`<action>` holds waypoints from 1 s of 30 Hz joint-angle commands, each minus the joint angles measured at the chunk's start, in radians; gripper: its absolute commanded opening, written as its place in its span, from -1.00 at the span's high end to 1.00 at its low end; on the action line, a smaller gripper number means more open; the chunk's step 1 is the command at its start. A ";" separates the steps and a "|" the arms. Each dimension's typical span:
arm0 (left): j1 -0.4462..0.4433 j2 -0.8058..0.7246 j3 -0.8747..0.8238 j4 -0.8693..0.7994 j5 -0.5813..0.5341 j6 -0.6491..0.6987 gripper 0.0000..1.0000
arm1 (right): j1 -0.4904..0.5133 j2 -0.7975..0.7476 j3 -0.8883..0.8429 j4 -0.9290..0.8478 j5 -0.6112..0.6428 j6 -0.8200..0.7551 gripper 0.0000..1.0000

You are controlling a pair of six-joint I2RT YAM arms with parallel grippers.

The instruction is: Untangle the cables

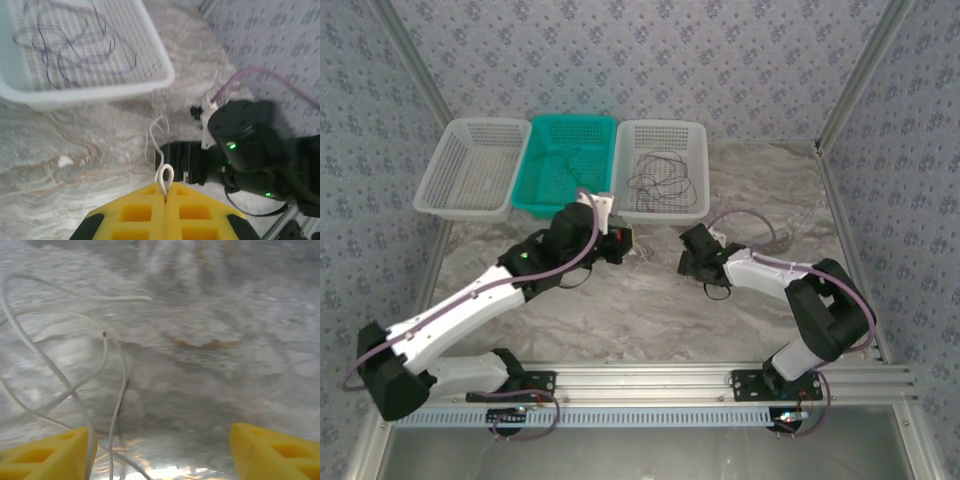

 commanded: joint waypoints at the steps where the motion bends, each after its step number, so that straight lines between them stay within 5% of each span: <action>1: 0.045 -0.102 0.055 -0.074 -0.076 0.053 1.00 | -0.053 -0.044 -0.060 -0.069 0.057 0.071 -0.44; 8: 0.229 -0.257 0.110 -0.148 -0.057 0.079 1.00 | -0.202 -0.185 -0.158 -0.115 0.064 0.110 -0.46; 15: 0.326 -0.274 0.179 -0.145 -0.070 0.157 1.00 | -0.119 -0.380 -0.124 -0.080 0.086 -0.024 -0.59; 23: 0.609 -0.066 0.394 -0.050 -0.050 0.335 1.00 | -0.049 -0.471 -0.063 -0.130 0.094 -0.028 -0.69; 30: 0.917 0.184 0.539 0.035 0.045 0.300 1.00 | -0.006 -0.514 -0.020 -0.219 0.135 -0.066 -0.70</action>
